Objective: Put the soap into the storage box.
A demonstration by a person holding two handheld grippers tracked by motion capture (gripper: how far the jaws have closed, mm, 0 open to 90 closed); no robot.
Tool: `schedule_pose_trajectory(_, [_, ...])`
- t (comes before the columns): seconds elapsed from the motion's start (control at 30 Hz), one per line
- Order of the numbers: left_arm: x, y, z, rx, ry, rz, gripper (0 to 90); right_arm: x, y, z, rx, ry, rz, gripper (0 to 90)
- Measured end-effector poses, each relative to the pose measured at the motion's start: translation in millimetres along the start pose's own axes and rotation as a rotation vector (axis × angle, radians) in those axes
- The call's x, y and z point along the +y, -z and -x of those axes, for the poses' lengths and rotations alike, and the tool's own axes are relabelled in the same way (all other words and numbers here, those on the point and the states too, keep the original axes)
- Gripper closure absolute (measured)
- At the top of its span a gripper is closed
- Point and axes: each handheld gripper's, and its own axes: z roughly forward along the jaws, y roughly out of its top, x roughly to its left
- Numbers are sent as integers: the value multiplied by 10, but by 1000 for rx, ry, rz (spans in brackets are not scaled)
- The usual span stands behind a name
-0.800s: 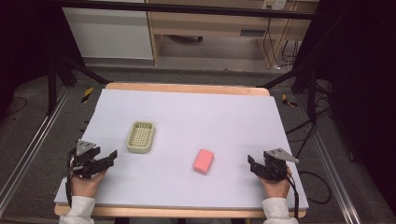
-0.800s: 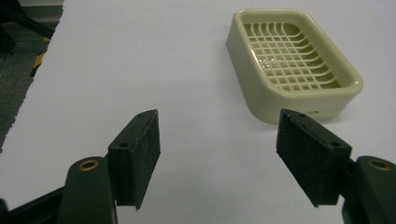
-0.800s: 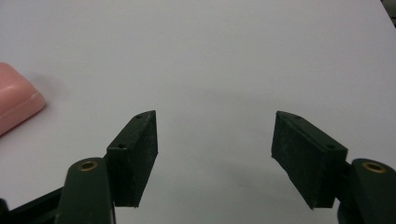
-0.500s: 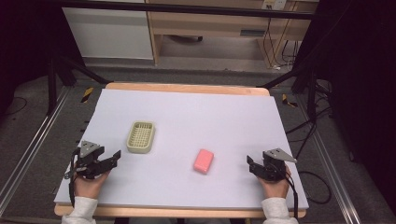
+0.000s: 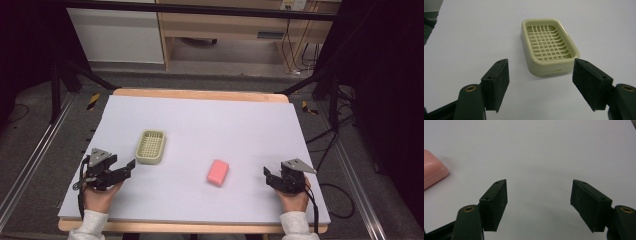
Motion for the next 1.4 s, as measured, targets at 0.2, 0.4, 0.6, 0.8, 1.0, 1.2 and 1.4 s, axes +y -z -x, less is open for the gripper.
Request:
schedule_pose_trajectory(0.2, [43,6,95,-19,-24,6,289,2,-3,-13,-3,3,-3,296])
schedule_pose_trajectory(0.4, [72,6,179,-31,-43,5,288,5,-2,-28,-10,7,-3,296])
schedule_pose_trajectory(0.6, [105,-1,274,-42,-63,9,289,4,-5,-27,-10,5,-9,296])
schedule_pose_trajectory(0.8, [162,-8,356,-53,-86,14,292,3,-10,-19,-15,4,-12,300])
schedule_pose_trajectory(1.0, [227,-12,430,-65,-98,33,294,6,-11,-7,-20,2,-14,314])
schedule_pose_trajectory(1.2, [303,-60,504,-94,-89,39,292,11,-11,-1,-25,3,-11,330])
schedule_pose_trajectory(1.4, [364,-86,612,-110,-102,43,294,18,-9,0,-30,5,-13,336])
